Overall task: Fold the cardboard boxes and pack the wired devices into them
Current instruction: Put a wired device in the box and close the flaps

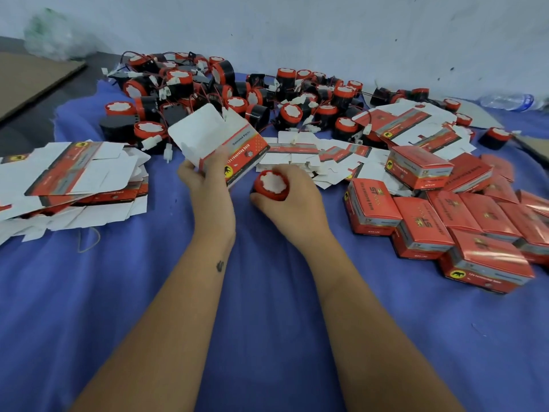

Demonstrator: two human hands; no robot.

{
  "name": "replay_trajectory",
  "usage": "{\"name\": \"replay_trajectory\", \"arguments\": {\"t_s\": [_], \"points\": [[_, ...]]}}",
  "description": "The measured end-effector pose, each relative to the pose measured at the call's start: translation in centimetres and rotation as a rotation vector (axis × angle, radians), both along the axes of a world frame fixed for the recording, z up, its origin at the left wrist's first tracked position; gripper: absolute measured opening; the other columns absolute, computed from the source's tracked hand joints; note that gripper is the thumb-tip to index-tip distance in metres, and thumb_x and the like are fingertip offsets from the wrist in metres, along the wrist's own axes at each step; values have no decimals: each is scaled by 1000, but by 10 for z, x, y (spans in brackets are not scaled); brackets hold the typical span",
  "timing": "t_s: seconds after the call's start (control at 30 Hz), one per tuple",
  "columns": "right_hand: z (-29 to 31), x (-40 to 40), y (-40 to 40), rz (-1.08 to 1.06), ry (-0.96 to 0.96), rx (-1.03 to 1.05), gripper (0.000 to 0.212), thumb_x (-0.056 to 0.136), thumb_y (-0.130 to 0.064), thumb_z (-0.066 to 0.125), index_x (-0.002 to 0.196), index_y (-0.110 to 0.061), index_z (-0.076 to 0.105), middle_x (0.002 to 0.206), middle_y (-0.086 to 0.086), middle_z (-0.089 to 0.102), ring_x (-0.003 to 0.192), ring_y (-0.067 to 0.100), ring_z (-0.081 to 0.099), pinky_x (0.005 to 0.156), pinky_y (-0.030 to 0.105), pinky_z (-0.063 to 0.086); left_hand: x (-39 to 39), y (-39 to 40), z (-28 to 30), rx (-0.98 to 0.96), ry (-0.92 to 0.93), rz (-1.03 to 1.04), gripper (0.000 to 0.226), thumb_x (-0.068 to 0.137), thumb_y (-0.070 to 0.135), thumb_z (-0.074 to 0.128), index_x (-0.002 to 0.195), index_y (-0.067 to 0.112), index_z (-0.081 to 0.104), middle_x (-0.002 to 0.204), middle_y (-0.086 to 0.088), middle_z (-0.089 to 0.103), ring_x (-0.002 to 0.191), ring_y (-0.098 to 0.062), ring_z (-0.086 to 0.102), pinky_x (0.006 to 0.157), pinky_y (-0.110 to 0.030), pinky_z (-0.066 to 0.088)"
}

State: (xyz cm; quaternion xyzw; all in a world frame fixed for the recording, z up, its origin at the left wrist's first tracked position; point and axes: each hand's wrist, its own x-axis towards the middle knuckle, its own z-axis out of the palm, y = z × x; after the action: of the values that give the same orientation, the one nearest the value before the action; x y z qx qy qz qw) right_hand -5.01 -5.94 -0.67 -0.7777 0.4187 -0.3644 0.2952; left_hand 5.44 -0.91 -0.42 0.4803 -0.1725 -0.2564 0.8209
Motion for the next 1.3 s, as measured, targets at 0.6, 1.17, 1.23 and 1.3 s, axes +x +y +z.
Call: {"name": "replay_trajectory", "arguments": {"t_s": [0.6,1.17,1.23,1.3], "points": [[10,-10,11,-48,-257,-335,43,79,-24,77,115,-11,57,111,-2,51,99,3,44,83,7,38,-1,0,-11,415,-671,-172,62,68,31,84,118,33,48,99,22,60,96,-7,63,84,-37,56],[16,-12,16,-85,0,-413,34,86,-25,66,119,-17,66,106,2,65,100,24,54,90,38,42,-4,5,-6,414,-695,-240,62,60,41,72,118,37,50,109,12,65,98,-5,63,89,-39,56],[15,-12,15,-133,-16,-447,31,84,-23,68,115,-18,70,101,4,64,96,26,54,85,39,44,-4,6,-5,406,-704,-283,63,60,43,74,118,41,50,108,14,66,101,-4,63,91,-39,55],[15,-12,15,-171,-29,-456,26,85,-23,68,110,-19,72,98,4,64,95,26,55,84,40,44,-5,7,-5,405,-701,-331,71,55,50,75,122,39,51,110,15,66,105,-8,63,93,-42,55]]}}
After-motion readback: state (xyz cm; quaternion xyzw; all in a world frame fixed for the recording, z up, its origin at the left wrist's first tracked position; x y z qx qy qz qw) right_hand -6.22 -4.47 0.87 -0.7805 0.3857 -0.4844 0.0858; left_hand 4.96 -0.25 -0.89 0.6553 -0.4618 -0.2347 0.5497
